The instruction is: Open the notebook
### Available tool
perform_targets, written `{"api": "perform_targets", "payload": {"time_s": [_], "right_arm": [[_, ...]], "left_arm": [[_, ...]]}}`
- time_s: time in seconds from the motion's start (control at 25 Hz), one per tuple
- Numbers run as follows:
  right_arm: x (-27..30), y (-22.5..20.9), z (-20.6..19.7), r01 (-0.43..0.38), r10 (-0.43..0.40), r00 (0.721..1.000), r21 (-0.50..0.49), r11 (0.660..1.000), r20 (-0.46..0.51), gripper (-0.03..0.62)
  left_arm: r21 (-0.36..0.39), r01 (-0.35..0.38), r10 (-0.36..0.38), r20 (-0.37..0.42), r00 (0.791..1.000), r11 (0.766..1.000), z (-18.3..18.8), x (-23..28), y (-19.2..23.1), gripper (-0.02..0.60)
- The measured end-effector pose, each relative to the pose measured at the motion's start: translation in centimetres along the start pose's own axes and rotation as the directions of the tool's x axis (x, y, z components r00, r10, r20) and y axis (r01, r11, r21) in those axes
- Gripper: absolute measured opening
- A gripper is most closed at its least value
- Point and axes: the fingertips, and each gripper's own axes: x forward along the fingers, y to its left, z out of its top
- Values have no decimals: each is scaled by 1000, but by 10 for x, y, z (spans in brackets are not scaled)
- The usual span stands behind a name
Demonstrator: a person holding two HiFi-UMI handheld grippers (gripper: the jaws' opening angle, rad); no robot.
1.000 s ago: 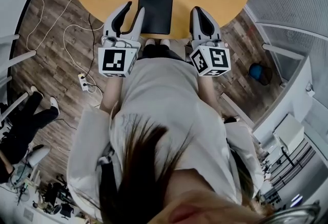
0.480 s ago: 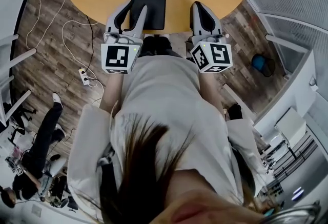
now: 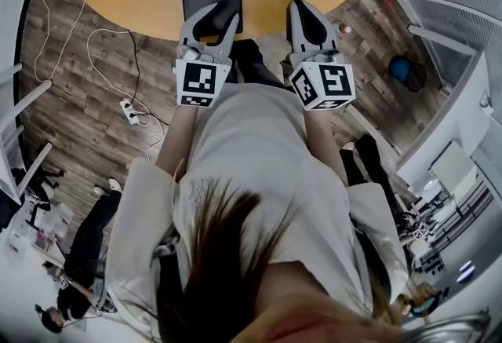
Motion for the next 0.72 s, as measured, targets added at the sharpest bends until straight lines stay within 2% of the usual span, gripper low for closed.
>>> {"api": "perform_targets", "payload": {"time_s": [0.2,0.44,0.72], "right_arm": [[-3,-5,-12,16,-15,1000,12,1000,-14,0],[-7,-12,-29,41,-39,998,32,999,-45,1],[-13,-14,-43,51,-47,996,45,998,-80,2]], "left_arm": [[60,61,-57,-66,996,996,-28,19,-21,152],[141,124,-101,-157,982,982,-63,36,-40,167],[160,171,-127,-255,958,972,-97,39,-52,202]]}}
